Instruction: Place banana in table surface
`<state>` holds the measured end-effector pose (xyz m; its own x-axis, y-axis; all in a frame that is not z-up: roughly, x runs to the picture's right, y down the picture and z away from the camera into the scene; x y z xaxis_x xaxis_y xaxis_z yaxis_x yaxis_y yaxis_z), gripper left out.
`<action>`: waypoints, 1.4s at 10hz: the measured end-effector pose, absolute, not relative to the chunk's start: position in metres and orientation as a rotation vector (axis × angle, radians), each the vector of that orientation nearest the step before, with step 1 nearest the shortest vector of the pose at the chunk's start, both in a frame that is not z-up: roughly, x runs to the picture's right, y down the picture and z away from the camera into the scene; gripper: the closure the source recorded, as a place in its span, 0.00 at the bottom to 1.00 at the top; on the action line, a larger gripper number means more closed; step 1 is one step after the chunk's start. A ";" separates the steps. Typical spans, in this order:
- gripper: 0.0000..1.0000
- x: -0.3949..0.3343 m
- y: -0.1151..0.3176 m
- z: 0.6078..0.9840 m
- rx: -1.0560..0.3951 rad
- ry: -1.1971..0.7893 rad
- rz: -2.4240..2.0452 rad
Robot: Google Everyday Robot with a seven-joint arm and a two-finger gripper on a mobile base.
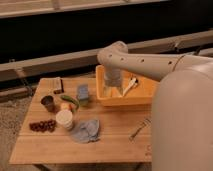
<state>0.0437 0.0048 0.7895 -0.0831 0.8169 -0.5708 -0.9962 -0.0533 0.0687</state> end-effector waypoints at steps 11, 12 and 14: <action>0.35 0.039 0.019 0.881 -0.382 0.463 1.615; 0.35 0.038 0.020 0.884 -0.384 0.464 1.614; 0.35 0.033 0.023 0.888 -0.393 0.466 1.608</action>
<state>0.0335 0.0228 0.8879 -0.0879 0.8538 -0.5132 -0.9959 -0.0635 0.0649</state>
